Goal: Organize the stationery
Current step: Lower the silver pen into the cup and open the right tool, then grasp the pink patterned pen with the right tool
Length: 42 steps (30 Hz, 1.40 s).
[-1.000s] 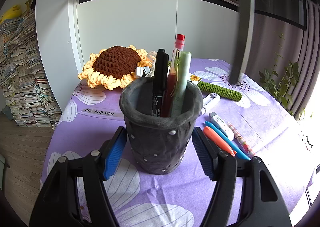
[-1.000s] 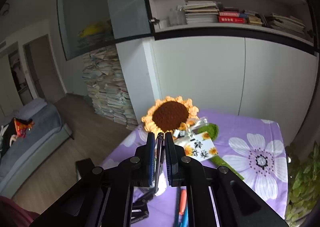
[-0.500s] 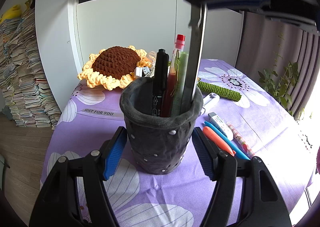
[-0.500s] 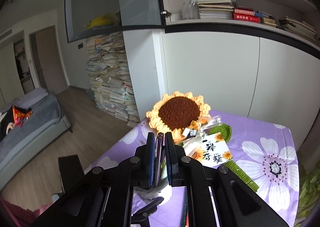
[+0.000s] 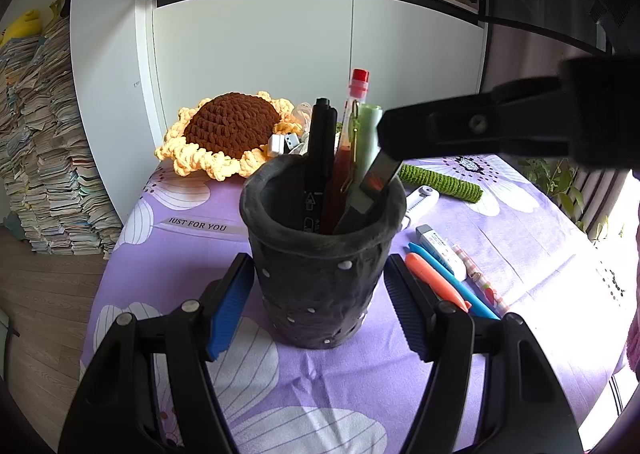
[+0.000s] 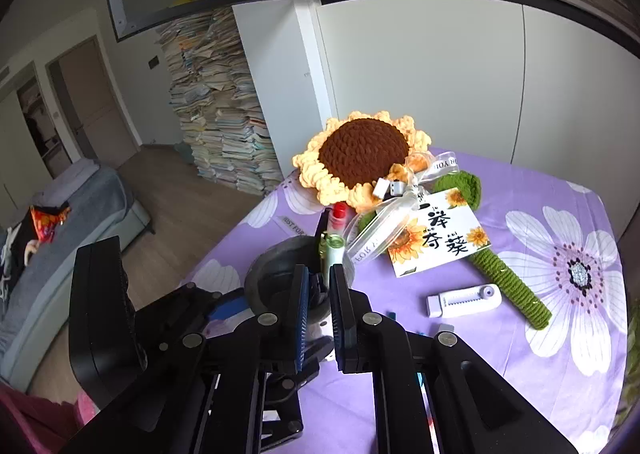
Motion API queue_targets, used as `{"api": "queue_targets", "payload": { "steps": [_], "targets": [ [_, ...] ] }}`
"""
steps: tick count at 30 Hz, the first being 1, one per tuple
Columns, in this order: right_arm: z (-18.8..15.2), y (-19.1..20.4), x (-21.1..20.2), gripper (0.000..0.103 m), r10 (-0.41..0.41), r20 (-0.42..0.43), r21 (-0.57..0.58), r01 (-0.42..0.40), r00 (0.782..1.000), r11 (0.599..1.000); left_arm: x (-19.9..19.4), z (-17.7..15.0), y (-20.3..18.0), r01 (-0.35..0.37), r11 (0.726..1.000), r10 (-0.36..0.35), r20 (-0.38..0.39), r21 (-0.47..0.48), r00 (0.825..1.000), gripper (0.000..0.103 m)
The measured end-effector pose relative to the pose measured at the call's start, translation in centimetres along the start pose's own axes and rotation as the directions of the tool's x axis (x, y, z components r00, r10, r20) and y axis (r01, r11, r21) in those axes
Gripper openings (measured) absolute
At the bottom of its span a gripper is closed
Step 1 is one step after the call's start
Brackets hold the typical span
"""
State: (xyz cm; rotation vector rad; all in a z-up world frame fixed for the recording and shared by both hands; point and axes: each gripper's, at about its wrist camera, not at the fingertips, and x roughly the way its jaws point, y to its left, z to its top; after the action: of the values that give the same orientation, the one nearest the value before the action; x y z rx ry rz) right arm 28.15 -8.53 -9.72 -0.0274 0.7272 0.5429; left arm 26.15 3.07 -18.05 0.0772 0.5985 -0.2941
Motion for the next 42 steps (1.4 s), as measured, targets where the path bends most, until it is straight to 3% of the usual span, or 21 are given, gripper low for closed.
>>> {"api": "queue_targets", "payload": {
  "steps": [6, 10, 13, 19, 28, 39, 42],
  "targets": [
    [-0.1, -1.6, -2.7, 0.011, -0.073, 0.044, 0.017, 0.073, 0.996, 0.997, 0.0, 0.0, 0.0, 0.000, 1.000, 0.000, 0.000, 0.000, 1.000, 0.067],
    [-1.4, -4.5, -1.8, 0.011, -0.205, -0.096, 0.049, 0.210, 0.974, 0.977, 0.0, 0.0, 0.0, 0.000, 1.000, 0.000, 0.001, 0.000, 1.000, 0.067],
    [-3.4, -6.8, 0.4, 0.011, -0.231, -0.238, 0.087, 0.257, 0.944, 0.962, 0.0, 0.0, 0.0, 0.000, 1.000, 0.000, 0.001, 0.000, 1.000, 0.067],
    [-5.6, -7.6, 2.1, 0.011, -0.194, -0.331, 0.108, 0.241, 0.924, 0.964, 0.0, 0.0, 0.0, 0.000, 1.000, 0.000, 0.001, 0.000, 1.000, 0.067],
    [-7.1, -7.3, 4.2, 0.011, -0.223, -0.424, 0.057, 0.272, 0.878, 0.961, 0.0, 0.0, 0.0, 0.000, 1.000, 0.000, 0.002, 0.000, 1.000, 0.067],
    [-7.7, -8.2, 3.1, 0.011, -0.304, -0.446, -0.018, 0.331, 0.842, 0.943, 0.0, 0.0, 0.0, 0.000, 1.000, 0.000, 0.002, 0.000, 1.000, 0.067],
    [-7.6, -8.6, 3.0, 0.011, -0.292, -0.455, -0.009, 0.323, 0.841, 0.946, 0.0, 0.0, 0.0, 0.000, 1.000, 0.000, 0.002, -0.001, 1.000, 0.067]
  ]
}}
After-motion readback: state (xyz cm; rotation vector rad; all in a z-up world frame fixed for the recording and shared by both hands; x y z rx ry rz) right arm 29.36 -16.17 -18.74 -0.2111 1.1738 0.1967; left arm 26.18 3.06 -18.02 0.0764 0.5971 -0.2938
